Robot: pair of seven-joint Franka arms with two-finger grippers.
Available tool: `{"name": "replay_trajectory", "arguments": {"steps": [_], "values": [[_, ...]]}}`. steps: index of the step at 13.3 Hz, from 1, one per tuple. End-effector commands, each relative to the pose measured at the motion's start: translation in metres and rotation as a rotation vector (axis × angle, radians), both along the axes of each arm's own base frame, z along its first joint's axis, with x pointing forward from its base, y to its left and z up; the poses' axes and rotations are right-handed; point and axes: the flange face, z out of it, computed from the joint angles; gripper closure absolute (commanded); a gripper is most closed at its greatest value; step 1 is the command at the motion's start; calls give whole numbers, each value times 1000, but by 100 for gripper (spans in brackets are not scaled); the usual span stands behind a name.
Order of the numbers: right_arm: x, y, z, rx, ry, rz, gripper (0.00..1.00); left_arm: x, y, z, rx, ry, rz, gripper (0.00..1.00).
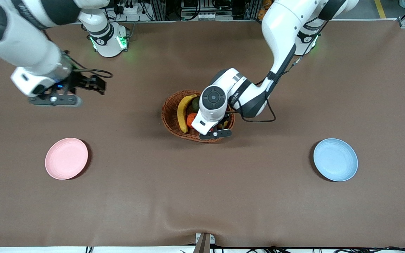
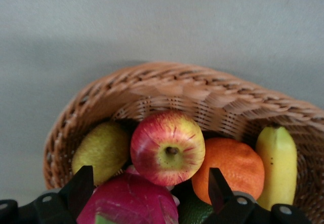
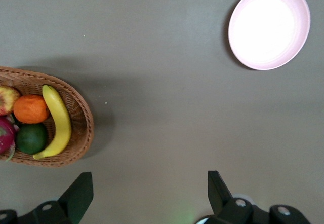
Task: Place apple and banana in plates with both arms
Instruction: 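Lower the left gripper onto the red apple while the right gripper approaches the banana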
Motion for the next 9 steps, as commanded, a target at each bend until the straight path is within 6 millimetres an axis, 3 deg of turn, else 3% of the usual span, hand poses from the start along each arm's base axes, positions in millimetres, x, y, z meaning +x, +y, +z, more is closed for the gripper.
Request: {"name": "replay_trajectory", "arguments": {"steps": [1, 7, 9], "values": [[-7, 8, -24, -16, 3, -28, 0, -7, -20, -23, -3, -36, -10, 0], [-35, 55, -79, -43, 33, -35, 0, -6, -18, -34, 0, -35, -23, 0], [-47, 83, -102, -45, 6, -86, 0, -1, -14, -30, 0, -39, -15, 0]]}}
